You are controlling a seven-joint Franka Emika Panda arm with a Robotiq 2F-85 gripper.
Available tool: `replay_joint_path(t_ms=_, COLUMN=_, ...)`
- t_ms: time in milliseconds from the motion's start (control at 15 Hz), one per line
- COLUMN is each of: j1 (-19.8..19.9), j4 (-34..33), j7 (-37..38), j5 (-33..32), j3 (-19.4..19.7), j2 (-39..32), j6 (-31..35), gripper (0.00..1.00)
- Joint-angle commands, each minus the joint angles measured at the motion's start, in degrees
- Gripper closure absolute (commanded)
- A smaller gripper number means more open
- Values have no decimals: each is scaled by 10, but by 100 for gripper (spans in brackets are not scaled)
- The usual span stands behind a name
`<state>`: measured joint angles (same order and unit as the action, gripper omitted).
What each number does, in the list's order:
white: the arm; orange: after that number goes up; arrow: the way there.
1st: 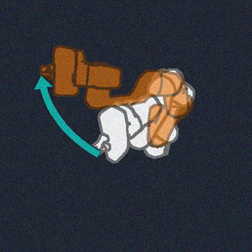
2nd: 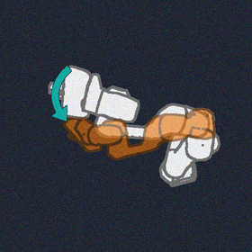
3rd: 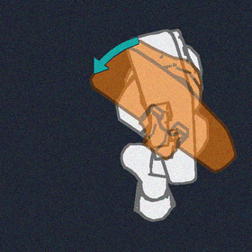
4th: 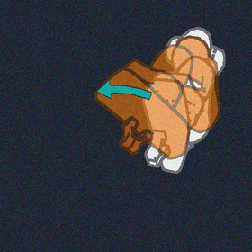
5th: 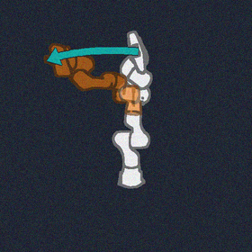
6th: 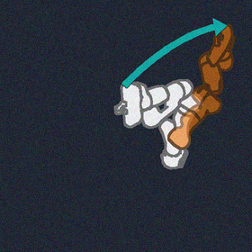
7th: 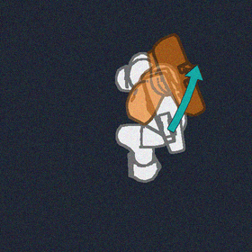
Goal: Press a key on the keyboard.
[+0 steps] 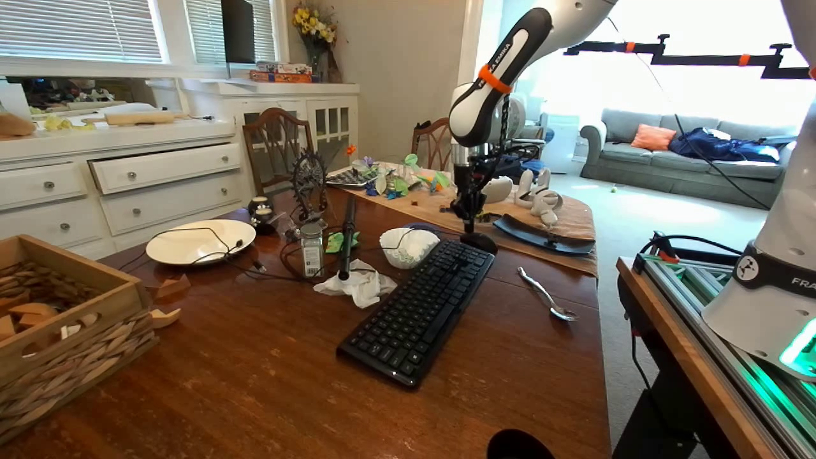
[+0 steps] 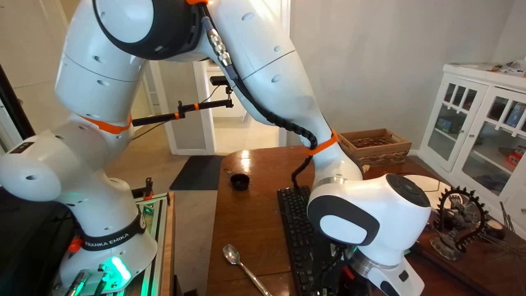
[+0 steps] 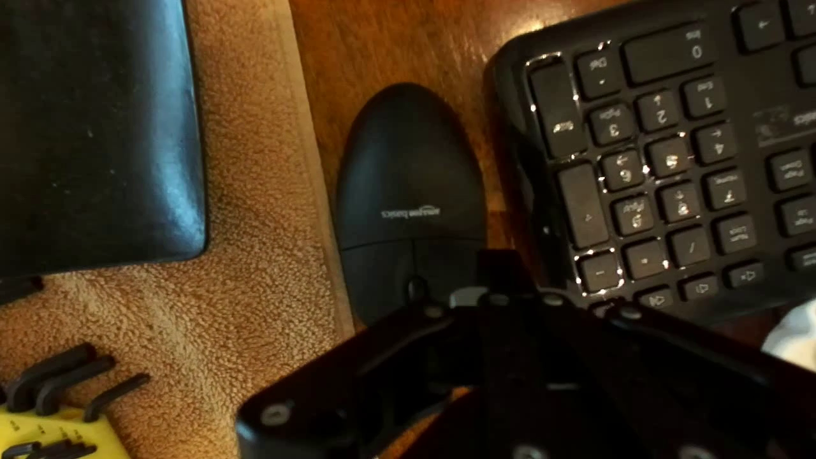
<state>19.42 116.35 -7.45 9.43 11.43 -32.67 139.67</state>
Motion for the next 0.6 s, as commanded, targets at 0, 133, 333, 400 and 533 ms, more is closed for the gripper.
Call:
replay_joint_path(t_ms=0, j1=0, j4=-19, j7=25, j5=-9, j3=2, j2=-20, j6=8, gripper=100)
replay_joint_path(t_ms=133, j1=-2, j4=-23, j7=32, j5=-12, j3=4, j2=-25, j6=10, gripper=100)
replay_joint_path(t_ms=333, j1=-6, j4=-28, j7=45, j5=-21, j3=11, j2=-33, j6=21, gripper=100)
replay_joint_path(t_ms=400, j1=-6, j4=-29, j7=49, j5=-23, j3=13, j2=-35, j6=22, gripper=100)
replay_joint_path(t_ms=533, j1=-2, j4=-31, j7=48, j5=-21, j3=8, j2=-38, j6=24, gripper=100)
